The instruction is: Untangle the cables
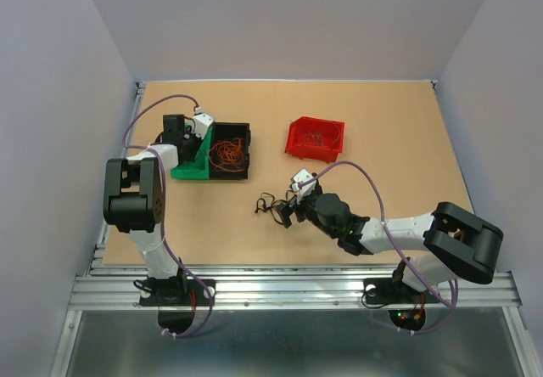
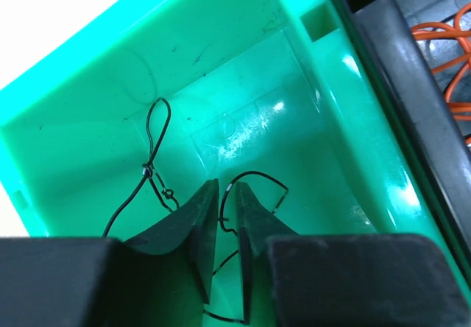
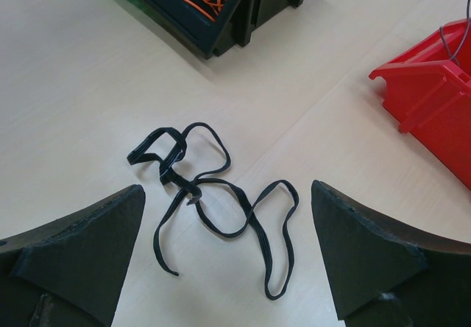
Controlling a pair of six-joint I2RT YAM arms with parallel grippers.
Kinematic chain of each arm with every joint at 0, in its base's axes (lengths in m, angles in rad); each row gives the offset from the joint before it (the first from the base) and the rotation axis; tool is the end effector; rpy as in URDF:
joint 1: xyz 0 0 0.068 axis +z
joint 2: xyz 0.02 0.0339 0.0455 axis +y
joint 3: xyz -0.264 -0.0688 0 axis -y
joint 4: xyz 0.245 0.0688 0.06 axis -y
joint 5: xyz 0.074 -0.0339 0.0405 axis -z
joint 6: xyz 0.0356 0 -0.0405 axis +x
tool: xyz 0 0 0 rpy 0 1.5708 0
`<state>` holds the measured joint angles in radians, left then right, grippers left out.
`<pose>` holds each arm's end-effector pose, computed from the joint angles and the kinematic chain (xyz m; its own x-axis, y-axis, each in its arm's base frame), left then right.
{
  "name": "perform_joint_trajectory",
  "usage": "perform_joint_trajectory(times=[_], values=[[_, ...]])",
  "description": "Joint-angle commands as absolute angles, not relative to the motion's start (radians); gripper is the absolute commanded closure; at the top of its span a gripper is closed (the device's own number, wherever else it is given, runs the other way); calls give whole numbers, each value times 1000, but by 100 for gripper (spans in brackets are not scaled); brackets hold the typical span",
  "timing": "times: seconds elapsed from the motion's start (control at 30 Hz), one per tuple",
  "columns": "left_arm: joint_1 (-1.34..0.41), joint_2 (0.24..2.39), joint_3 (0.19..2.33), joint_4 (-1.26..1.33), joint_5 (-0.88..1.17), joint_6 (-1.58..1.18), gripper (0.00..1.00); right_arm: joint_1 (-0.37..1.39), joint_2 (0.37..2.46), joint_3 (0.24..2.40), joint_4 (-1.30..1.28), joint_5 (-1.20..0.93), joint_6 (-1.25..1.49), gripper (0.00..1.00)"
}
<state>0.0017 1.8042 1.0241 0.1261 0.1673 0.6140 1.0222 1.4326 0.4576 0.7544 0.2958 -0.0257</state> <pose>0.3840 -0.0053 0.1743 -0.4221 0.5674 -0.7071 0.4572 0.8067 0.3745 0.1529 0.2303 0.1822 -0.0969 -0.2057 -0.9738 -0.6706 0.7365 -0.0888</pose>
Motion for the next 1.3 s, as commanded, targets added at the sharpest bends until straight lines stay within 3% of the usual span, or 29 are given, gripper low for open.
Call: perform_joint_trajectory(times=[0.0, 0.67, 0.77, 0.87, 0.93, 0.97, 1.27], values=[[3, 1740, 1048, 153, 164, 594, 70, 1026, 1420, 480, 788, 305, -15, 1], [3, 1637, 1192, 2, 227, 580, 50, 1026, 1413, 483, 773, 293, -6, 0], [3, 1643, 1204, -23, 218, 581, 56, 1026, 1413, 483, 772, 293, -6, 0], [-23, 1652, 1206, -26, 212, 587, 76, 1026, 1417, 488, 770, 295, -6, 0], [-25, 1664, 1204, -11, 190, 588, 97, 1026, 1422, 489, 770, 291, -6, 0], [-28, 1672, 1195, -5, 167, 588, 100, 1026, 1425, 492, 770, 293, -6, 0], [-84, 1819, 1121, 175, 40, 621, 100, 1026, 1433, 497, 764, 296, -8, 0]])
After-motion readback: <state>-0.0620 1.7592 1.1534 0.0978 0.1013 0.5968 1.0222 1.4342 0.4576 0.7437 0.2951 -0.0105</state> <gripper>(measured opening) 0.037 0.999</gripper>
